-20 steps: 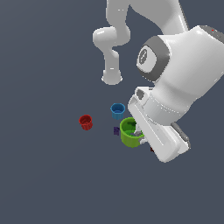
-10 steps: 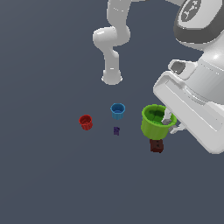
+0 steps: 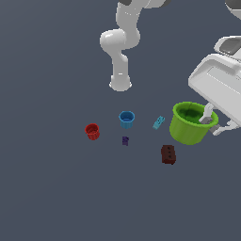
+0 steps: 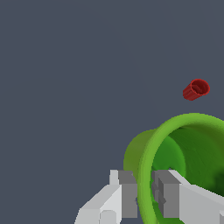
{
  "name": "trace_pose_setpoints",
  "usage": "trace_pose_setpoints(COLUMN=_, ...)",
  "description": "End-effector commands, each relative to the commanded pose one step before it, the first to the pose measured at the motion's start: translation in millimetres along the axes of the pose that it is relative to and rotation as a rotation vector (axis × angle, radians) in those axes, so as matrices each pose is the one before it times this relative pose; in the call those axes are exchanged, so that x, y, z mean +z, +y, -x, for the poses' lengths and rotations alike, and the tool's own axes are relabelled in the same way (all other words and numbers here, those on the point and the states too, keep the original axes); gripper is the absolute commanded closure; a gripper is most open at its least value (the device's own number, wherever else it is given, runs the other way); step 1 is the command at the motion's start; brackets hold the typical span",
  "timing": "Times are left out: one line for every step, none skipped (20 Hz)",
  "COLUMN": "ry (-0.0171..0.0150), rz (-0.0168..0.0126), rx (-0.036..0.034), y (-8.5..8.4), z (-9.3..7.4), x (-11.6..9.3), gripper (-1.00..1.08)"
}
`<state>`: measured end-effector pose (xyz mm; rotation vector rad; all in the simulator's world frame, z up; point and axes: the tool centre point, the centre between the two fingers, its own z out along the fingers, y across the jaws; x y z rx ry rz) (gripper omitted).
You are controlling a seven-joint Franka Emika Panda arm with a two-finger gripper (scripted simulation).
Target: Pick up a designated object from a clutter of objects.
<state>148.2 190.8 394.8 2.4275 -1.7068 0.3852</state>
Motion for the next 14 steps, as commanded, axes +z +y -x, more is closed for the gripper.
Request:
trace_pose_setpoints(ry=0.00023, rz=-0.00133, rx=0.00119, y=-3.32, z=1.90, x=-9.82, gripper=1.08)
trace_pose_setpoints(ry=0.00069, rz=0.00003, rx=-0.00002, y=-1.07, z=1.02, x=-2.67, gripper=1.08)
trace_pose_setpoints(ry=0.00000, rz=0.00000, rx=0.00000, y=-0.96, z=0.67, x=-2.29, gripper=1.08)
trace_pose_setpoints(ry=0.00000, rz=0.00000, rx=0.00000, y=-0.86, z=0.58, x=-2.01, gripper=1.08)
trace_pose_setpoints(ry=0.00000, rz=0.00000, rx=0.00000, y=-0.77, z=0.50, x=-1.75, gripper=1.08)
trace_pose_setpoints(ry=0.00000, rz=0.00000, rx=0.00000, y=-0.68, z=0.42, x=-1.51, gripper=1.08)
trace_pose_setpoints(ry=0.00000, rz=0.00000, rx=0.00000, y=-0.59, z=0.35, x=-1.29, gripper=1.08)
trace_pose_setpoints(ry=0.00069, rz=0.00005, rx=0.00003, y=-0.53, z=0.52, x=-1.15, gripper=1.08)
trace_pose_setpoints(ry=0.00000, rz=0.00000, rx=0.00000, y=-0.43, z=0.23, x=-0.88, gripper=1.08)
trace_pose_setpoints(ry=0.00000, rz=0.00000, rx=0.00000, y=-0.35, z=0.18, x=-0.70, gripper=1.08)
trace_pose_setpoints(ry=0.00000, rz=0.00000, rx=0.00000, y=-0.27, z=0.13, x=-0.53, gripper=1.08)
trace_pose_setpoints(ry=0.00000, rz=0.00000, rx=0.00000, y=-0.20, z=0.09, x=-0.37, gripper=1.08)
trace_pose_setpoints(ry=0.00000, rz=0.00000, rx=0.00000, y=-0.12, z=0.05, x=-0.22, gripper=1.08)
trace_pose_setpoints(ry=0.00000, rz=0.00000, rx=0.00000, y=-0.04, z=0.02, x=-0.07, gripper=1.08)
